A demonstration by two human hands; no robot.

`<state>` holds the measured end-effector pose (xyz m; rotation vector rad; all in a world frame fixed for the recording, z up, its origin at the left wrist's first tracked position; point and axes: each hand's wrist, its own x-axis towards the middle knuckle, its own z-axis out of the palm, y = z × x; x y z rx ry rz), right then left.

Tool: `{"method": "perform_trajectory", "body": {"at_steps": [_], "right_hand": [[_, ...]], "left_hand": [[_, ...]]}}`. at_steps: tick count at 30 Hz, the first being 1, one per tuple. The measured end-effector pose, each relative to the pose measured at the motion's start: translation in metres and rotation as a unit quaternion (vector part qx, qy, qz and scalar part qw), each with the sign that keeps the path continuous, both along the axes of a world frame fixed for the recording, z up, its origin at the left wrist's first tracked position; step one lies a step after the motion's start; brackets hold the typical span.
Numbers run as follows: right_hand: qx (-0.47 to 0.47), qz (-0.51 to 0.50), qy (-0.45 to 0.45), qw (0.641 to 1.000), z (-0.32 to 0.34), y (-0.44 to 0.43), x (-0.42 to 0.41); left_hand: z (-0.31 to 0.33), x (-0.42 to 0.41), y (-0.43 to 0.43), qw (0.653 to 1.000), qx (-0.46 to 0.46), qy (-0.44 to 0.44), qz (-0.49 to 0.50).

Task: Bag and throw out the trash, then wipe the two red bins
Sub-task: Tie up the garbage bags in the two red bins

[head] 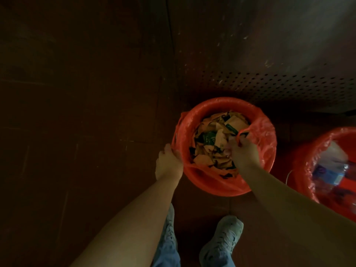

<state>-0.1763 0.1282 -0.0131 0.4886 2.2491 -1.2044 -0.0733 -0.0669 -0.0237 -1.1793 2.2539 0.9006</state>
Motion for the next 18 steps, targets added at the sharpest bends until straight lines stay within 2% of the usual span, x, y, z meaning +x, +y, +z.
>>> {"method": "perform_trajectory", "body": {"at_steps": [3,5,7,12,18], "right_hand": [[0.023,0.015,0.015,1.000,-0.006,-0.006,0.007],[0.032,0.021,0.018,0.999,-0.008,-0.006,0.011],[0.056,0.026,0.024,0.998,-0.006,-0.006,0.011],[0.087,0.036,0.033,0.995,0.003,-0.004,0.008],[0.093,0.047,0.029,0.994,0.030,-0.007,0.004]], "left_hand": [[-0.016,-0.009,-0.003,0.980,0.096,-0.026,0.170],[-0.027,-0.011,-0.006,0.942,0.184,-0.002,0.282],[-0.029,-0.010,-0.008,0.911,0.231,0.028,0.342],[-0.020,-0.012,-0.019,0.938,0.160,0.039,0.306],[0.021,-0.035,-0.019,0.943,0.187,0.097,0.257]]}}
